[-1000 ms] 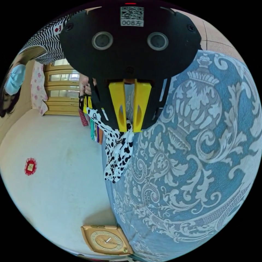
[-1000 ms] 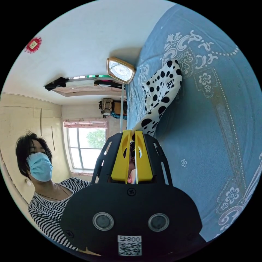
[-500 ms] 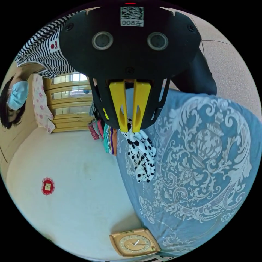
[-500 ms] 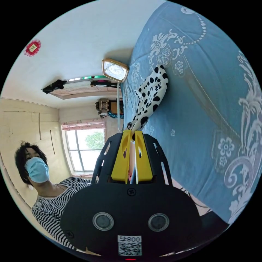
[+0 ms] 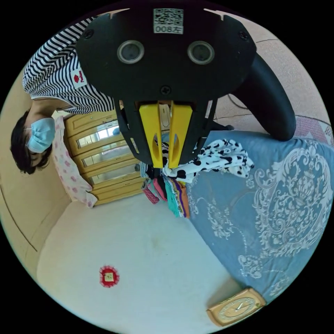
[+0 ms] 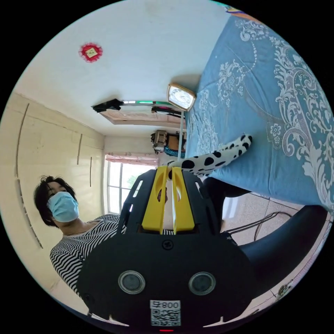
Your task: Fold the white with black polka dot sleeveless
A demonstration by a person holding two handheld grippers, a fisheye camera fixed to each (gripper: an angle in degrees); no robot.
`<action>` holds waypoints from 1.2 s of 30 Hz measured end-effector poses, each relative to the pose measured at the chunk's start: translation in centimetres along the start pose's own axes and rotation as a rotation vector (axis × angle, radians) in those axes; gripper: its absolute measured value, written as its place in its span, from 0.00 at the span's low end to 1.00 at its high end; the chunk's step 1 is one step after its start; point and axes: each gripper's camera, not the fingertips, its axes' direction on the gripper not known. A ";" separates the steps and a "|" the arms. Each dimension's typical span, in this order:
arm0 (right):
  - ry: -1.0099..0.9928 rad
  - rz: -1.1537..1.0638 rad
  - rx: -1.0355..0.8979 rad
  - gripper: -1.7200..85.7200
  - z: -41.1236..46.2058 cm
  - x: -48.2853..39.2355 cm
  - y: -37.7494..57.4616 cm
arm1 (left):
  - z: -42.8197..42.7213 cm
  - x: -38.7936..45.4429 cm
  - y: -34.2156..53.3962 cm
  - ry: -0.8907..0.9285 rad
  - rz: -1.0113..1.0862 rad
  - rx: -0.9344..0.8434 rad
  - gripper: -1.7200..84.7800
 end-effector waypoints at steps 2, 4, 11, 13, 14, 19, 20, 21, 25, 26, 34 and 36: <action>-0.005 -0.038 0.020 0.04 -3.2 -1.5 0.3 | 2.7 3.1 -2.8 0.022 0.041 -0.022 0.05; -0.002 -0.080 0.049 0.04 -7.3 -3.1 0.6 | 5.0 5.2 -5.0 0.035 0.066 -0.043 0.05; -0.009 -0.119 0.154 0.04 -18.4 -4.0 -0.3 | 16.4 10.8 -15.3 0.074 0.098 -0.132 0.05; -0.010 -0.112 0.191 0.04 -22.2 -3.2 -1.6 | 19.9 11.7 -18.4 0.081 0.098 -0.152 0.05; -0.011 -0.108 0.202 0.04 -23.2 -2.9 -2.1 | 22.3 12.3 -20.7 0.084 0.103 -0.168 0.05; 0.022 -0.081 0.263 0.04 -31.8 -0.5 -9.0 | 32.8 14.8 -31.3 0.061 0.132 -0.228 0.05; 0.030 -0.078 0.269 0.04 -32.8 -0.3 -10.2 | 35.7 15.4 -34.5 0.050 0.145 -0.240 0.05; 0.043 -0.084 0.272 0.04 -34.8 -0.1 -13.1 | 37.2 15.8 -36.3 0.045 0.151 -0.243 0.05; 0.087 -0.156 0.292 0.04 -42.1 -1.8 -26.5 | 47.6 19.9 -50.2 0.036 0.228 -0.230 0.05; 0.099 -0.174 0.297 0.04 -43.2 -2.5 -28.8 | 50.5 21.8 -54.5 0.042 0.256 -0.204 0.05; 0.306 -0.467 0.399 0.04 -58.1 -17.4 -54.5 | 68.0 39.0 -76.6 0.049 0.578 -0.037 0.05; 0.400 -0.483 0.408 0.04 -60.6 -18.5 -56.8 | 72.2 40.7 -78.8 0.040 0.621 -0.028 0.05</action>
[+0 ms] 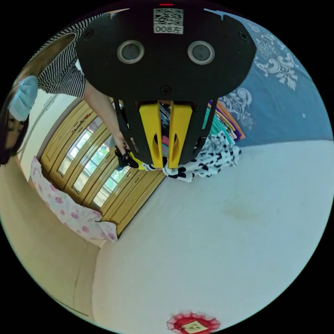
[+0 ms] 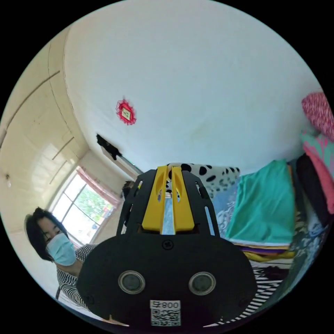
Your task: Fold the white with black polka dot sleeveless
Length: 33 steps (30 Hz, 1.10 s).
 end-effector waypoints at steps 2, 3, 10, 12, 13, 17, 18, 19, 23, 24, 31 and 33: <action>0.098 -0.006 -0.017 0.04 -1.0 2.4 -1.6 | 6.6 -1.5 -1.3 0.015 0.002 -0.028 0.05; 0.159 0.013 -0.035 0.04 -1.5 4.8 -1.8 | 8.3 -2.1 -1.1 0.017 -0.007 -0.037 0.05; 0.376 0.369 -0.149 0.04 -2.1 27.1 4.4 | 30.9 -11.5 6.8 -0.026 -0.251 -0.387 0.05; 0.409 0.422 -0.177 0.04 -2.2 30.8 6.1 | 33.8 -12.3 7.8 0.007 -0.278 -0.418 0.05; 0.388 0.427 -0.160 0.04 -2.7 32.2 6.7 | 34.9 -12.3 7.6 0.023 -0.277 -0.408 0.05; 0.351 0.385 -0.146 0.04 -3.9 33.6 6.9 | 38.1 -10.7 5.1 -0.013 -0.183 -0.438 0.05; 0.373 0.366 -0.166 0.04 -3.8 33.7 6.9 | 38.5 -10.5 4.9 -0.024 -0.171 -0.447 0.06; 0.398 0.358 -0.192 0.04 -3.5 33.9 7.1 | 39.4 -10.1 4.7 -0.047 -0.156 -0.461 0.06; 0.400 0.377 -0.173 0.04 -3.4 34.8 8.2 | 41.6 -9.8 4.2 -0.034 -0.219 -0.448 0.06; 0.390 0.385 -0.163 0.04 -3.4 34.9 8.5 | 41.8 -9.6 4.1 -0.031 -0.226 -0.446 0.06; 0.370 0.401 -0.106 0.03 -3.4 33.7 10.4 | 42.9 -7.0 2.5 0.022 -0.257 -0.403 0.09; 0.369 0.403 -0.067 0.03 -3.9 32.8 11.1 | 42.4 -5.9 2.2 0.035 -0.267 -0.366 0.09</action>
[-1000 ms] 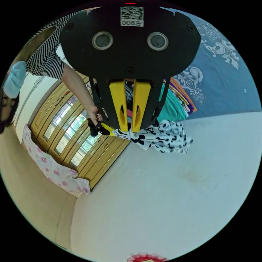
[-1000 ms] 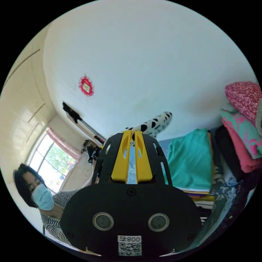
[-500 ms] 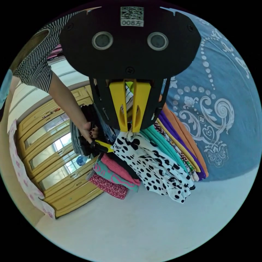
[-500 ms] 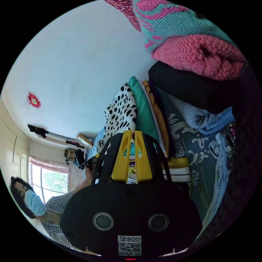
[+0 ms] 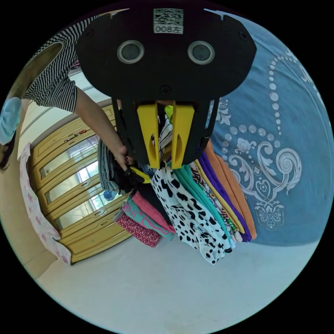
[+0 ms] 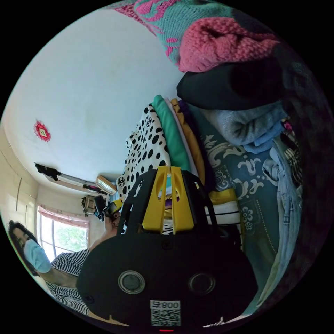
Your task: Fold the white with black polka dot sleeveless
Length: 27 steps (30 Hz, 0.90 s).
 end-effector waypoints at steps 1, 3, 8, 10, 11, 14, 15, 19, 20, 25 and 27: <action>-0.001 0.012 0.033 0.02 -0.7 -0.4 0.9 | -0.5 0.9 0.2 0.010 -0.004 0.030 0.09; -0.038 -0.040 0.094 0.02 -1.9 -2.3 2.6 | -1.4 2.8 0.3 0.011 0.011 0.078 0.08; 0.076 -0.237 0.110 0.02 -0.3 -11.8 5.4 | 0.9 9.4 -1.9 -0.085 0.120 0.039 0.06; 0.243 -0.282 0.017 0.02 3.7 -15.4 5.5 | 2.7 10.5 -2.5 -0.118 0.113 0.000 0.05; 0.306 -0.274 -0.009 0.02 4.9 -15.8 5.5 | 3.9 10.9 -2.7 -0.163 0.091 -0.035 0.05; 0.375 -0.211 -0.070 0.02 7.8 -17.4 6.4 | 4.4 12.6 -2.1 -0.144 0.050 -0.043 0.05; 0.337 -0.215 -0.025 0.02 7.2 -18.6 7.4 | 4.1 13.2 -1.9 -0.133 0.049 -0.034 0.04; 0.225 -0.361 0.034 0.02 4.8 -26.1 14.3 | 1.3 18.9 1.8 -0.134 0.154 -0.064 0.04; 0.212 -0.397 0.018 0.02 4.9 -27.6 15.9 | 0.6 20.7 3.9 -0.170 0.189 -0.106 0.04; 0.330 -0.638 -0.267 0.02 11.1 -39.6 35.6 | -1.2 27.3 16.5 -0.369 0.232 -0.351 0.03; 0.397 -0.660 -0.372 0.02 14.3 -41.6 42.5 | -1.3 29.4 21.6 -0.406 0.210 -0.431 0.03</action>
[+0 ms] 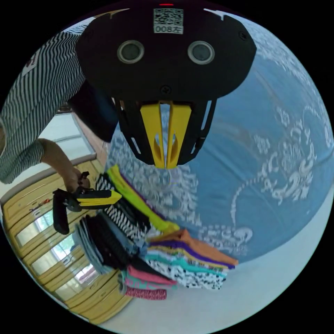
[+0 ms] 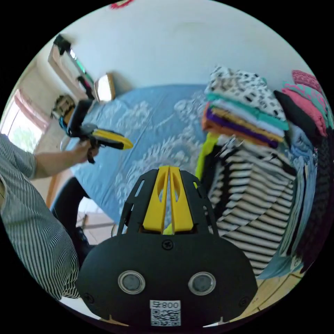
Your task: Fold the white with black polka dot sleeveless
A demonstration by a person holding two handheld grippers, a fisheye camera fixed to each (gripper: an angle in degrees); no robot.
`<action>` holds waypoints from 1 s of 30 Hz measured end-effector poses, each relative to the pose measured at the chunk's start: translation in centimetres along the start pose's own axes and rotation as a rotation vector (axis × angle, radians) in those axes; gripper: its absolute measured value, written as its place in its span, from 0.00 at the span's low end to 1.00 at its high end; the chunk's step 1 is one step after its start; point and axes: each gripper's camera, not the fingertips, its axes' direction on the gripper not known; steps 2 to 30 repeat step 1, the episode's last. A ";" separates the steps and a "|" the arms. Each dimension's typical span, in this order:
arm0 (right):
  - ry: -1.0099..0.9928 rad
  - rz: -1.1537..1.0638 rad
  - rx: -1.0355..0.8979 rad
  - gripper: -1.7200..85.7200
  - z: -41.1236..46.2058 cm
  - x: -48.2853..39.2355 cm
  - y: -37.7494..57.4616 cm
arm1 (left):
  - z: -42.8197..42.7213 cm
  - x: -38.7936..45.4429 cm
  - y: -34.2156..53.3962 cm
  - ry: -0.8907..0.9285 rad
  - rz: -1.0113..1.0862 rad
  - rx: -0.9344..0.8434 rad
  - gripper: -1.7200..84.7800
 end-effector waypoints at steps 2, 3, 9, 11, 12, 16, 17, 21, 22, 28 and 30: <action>0.023 -0.020 -0.086 0.02 2.2 -3.7 1.4 | 0.6 2.1 2.5 -0.044 -0.017 -0.055 0.03; 0.023 -0.020 -0.086 0.02 2.2 -3.7 1.4 | 0.6 2.1 2.5 -0.044 -0.017 -0.055 0.03; 0.023 -0.020 -0.086 0.02 2.2 -3.7 1.4 | 0.6 2.1 2.5 -0.044 -0.017 -0.055 0.03; 0.023 -0.020 -0.086 0.02 2.2 -3.7 1.4 | 0.6 2.1 2.5 -0.044 -0.017 -0.055 0.03; 0.023 -0.020 -0.086 0.02 2.2 -3.7 1.4 | 0.6 2.1 2.5 -0.044 -0.017 -0.055 0.03; 0.023 -0.020 -0.086 0.02 2.2 -3.7 1.4 | 0.6 2.1 2.5 -0.044 -0.017 -0.055 0.03; 0.023 -0.020 -0.086 0.02 2.2 -3.7 1.4 | 0.6 2.1 2.5 -0.044 -0.017 -0.055 0.03; 0.023 -0.020 -0.086 0.02 2.2 -3.7 1.4 | 0.6 2.1 2.5 -0.044 -0.017 -0.055 0.03; 0.023 -0.020 -0.086 0.02 2.2 -3.7 1.4 | 0.6 2.1 2.5 -0.044 -0.017 -0.055 0.03; 0.023 -0.020 -0.086 0.02 2.2 -3.7 1.4 | 0.6 2.1 2.5 -0.044 -0.017 -0.055 0.03; 0.023 -0.020 -0.086 0.02 2.2 -3.7 1.4 | 0.6 2.1 2.5 -0.044 -0.017 -0.055 0.03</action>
